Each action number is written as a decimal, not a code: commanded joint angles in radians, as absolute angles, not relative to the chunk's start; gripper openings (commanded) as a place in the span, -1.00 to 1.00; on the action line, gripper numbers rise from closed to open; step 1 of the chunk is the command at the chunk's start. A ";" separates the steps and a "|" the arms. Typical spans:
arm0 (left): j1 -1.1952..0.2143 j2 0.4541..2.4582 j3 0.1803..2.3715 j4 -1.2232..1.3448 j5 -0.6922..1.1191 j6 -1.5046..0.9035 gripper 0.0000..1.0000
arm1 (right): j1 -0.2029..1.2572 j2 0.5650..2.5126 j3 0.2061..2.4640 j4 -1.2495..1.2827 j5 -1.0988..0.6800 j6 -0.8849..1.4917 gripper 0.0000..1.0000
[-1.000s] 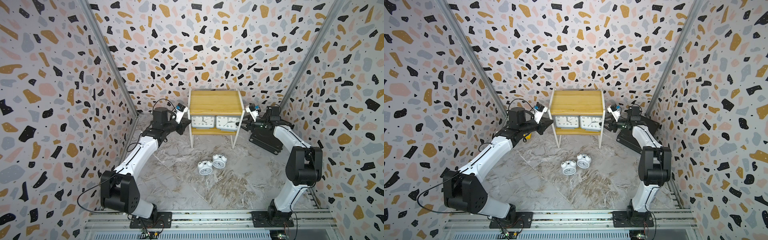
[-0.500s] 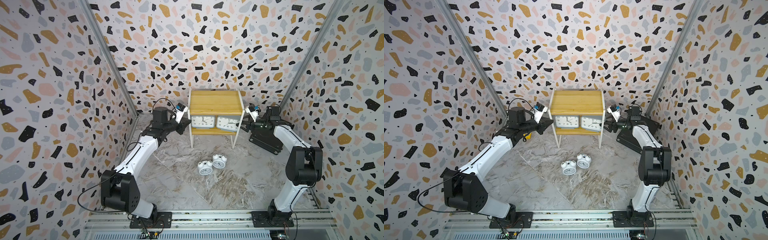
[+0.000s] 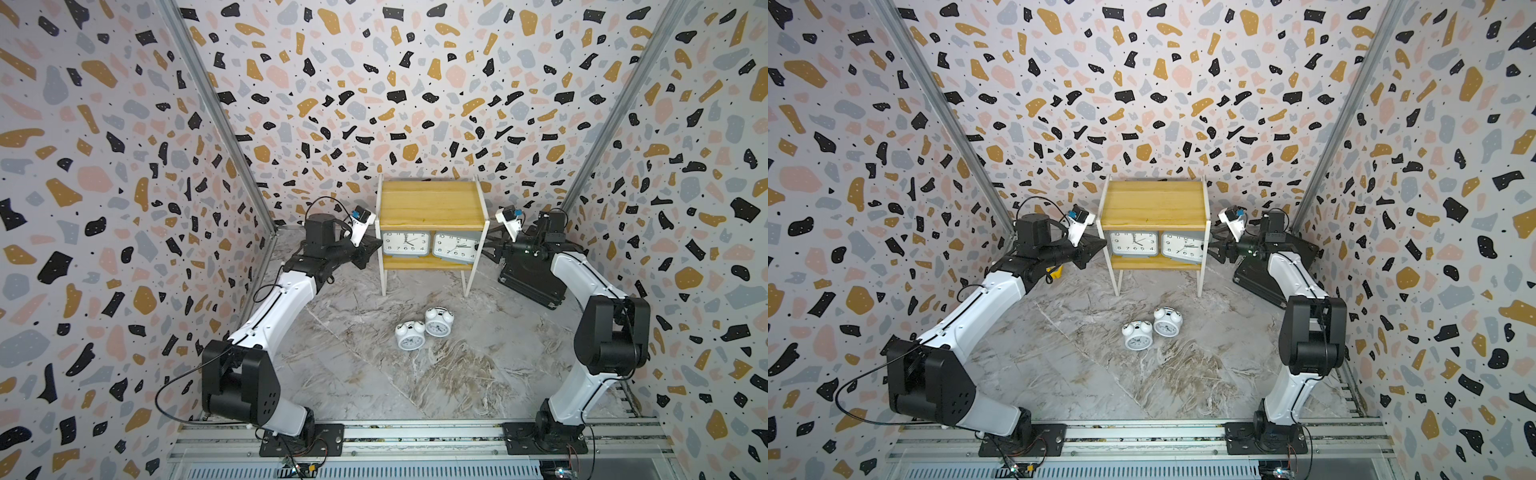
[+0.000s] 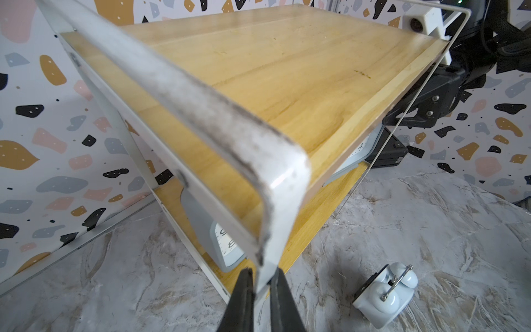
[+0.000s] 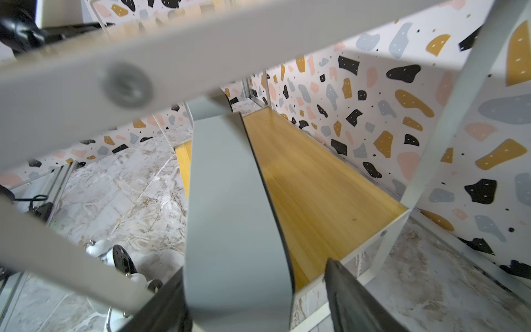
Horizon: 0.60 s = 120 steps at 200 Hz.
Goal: Place the alarm clocks on the shelf by style
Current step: Place the alarm on the shelf.
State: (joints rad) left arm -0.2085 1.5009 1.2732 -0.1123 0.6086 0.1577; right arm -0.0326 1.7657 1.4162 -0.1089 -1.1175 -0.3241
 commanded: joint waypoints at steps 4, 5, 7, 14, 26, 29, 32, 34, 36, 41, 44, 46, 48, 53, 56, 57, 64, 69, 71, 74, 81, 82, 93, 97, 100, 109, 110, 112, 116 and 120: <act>-0.202 1.526 1.299 -0.143 0.611 0.135 -0.76 | -0.068 1.666 1.391 -0.015 -1.152 -0.250 0.49; -0.202 1.526 1.299 -0.143 0.612 0.136 -0.76 | -0.068 1.664 1.391 -0.014 -1.152 -0.249 0.49; -0.202 1.526 1.298 -0.143 0.612 0.136 -0.76 | -0.070 1.661 1.388 -0.014 -1.150 -0.248 0.49; -0.202 1.526 1.299 -0.141 0.612 0.136 -0.76 | -0.077 1.649 1.375 -0.013 -1.141 -0.244 0.49; -0.202 1.525 1.298 -0.142 0.616 0.135 -0.76 | -0.088 1.630 1.351 -0.006 -1.127 -0.236 0.47; -0.202 1.525 1.298 -0.141 0.618 0.134 -0.76 | -0.090 1.626 1.343 -0.002 -1.123 -0.232 0.46; -0.202 1.526 1.298 -0.141 0.618 0.133 -0.76 | -0.092 1.620 1.335 0.002 -1.118 -0.227 0.45; -0.202 1.525 1.299 -0.141 0.620 0.132 -0.76 | -0.093 1.617 1.331 0.006 -1.116 -0.224 0.44; -0.202 1.526 1.298 -0.141 0.621 0.132 -0.76 | -0.095 1.614 1.324 0.009 -1.111 -0.220 0.43; -0.202 1.525 1.298 -0.141 0.622 0.132 -0.76 | -0.098 1.607 1.313 0.016 -1.101 -0.212 0.40; -0.202 1.526 1.299 -0.141 0.622 0.131 -0.76 | -0.099 1.602 1.305 0.018 -1.093 -0.208 0.38; -0.202 1.525 1.298 -0.140 0.621 0.131 -0.76 | -0.100 1.599 1.302 0.018 -1.088 -0.207 0.35; -0.202 1.525 1.299 -0.140 0.621 0.131 -0.76 | -0.100 1.596 1.297 0.017 -1.081 -0.206 0.33; -0.202 1.526 1.299 -0.141 0.622 0.129 -0.76 | -0.100 1.591 1.290 0.011 -1.068 -0.204 0.26; -0.202 1.525 1.299 -0.139 0.623 0.129 -0.76 | -0.100 1.588 1.286 0.006 -1.059 -0.204 0.21; -0.202 1.525 1.299 -0.139 0.623 0.130 -0.76 | -0.100 1.588 1.287 0.004 -1.057 -0.204 0.19; -0.202 1.526 1.298 -0.140 0.623 0.129 -0.76 | -0.100 1.586 1.280 -0.010 -1.041 -0.202 0.02; -0.202 1.525 1.298 -0.140 0.623 0.129 -0.76 | -0.100 1.586 1.277 -0.016 -1.031 -0.198 -0.12; -0.202 1.524 1.298 -0.139 0.624 0.129 -0.76 | -0.100 1.586 1.274 -0.019 -1.029 -0.196 -0.18; -0.202 1.524 1.297 -0.140 0.623 0.129 -0.76 | -0.100 1.586 1.271 -0.020 -1.028 -0.193 -0.25; -0.202 1.523 1.297 -0.140 0.623 0.130 -0.76 | -0.100 1.587 1.261 -0.014 -1.028 -0.186 -0.38; -0.202 1.524 1.297 -0.140 0.624 0.129 -0.76 | -0.100 1.587 1.259 -0.011 -1.028 -0.183 -0.41; -0.202 1.524 1.297 -0.140 0.624 0.130 -0.76 | -0.099 1.591 1.238 0.016 -1.035 -0.160 -0.57; -0.202 1.525 1.296 -0.138 0.625 0.130 -0.76 | -0.098 1.593 1.233 0.024 -1.038 -0.153 -0.62; -0.202 1.525 1.297 -0.138 0.626 0.128 -0.76 | -0.098 1.596 1.230 0.030 -1.041 -0.148 -0.66; -0.202 1.526 1.298 -0.138 0.626 0.128 -0.76 | -0.097 1.605 1.230 0.033 -1.054 -0.139 -0.74; -0.202 1.526 1.298 -0.138 0.626 0.128 -0.76 | -0.097 1.606 1.230 0.032 -1.056 -0.139 -0.75; -0.202 1.526 1.297 -0.138 0.626 0.127 -0.76 | -0.095 1.609 1.231 0.030 -1.057 -0.138 -0.77; -0.202 1.526 1.297 -0.137 0.627 0.129 -0.76 | -0.095 1.615 1.236 0.025 -1.062 -0.138 -0.79; -0.202 1.526 1.297 -0.137 0.628 0.128 -0.76 | -0.094 1.620 1.240 0.020 -1.063 -0.138 -0.80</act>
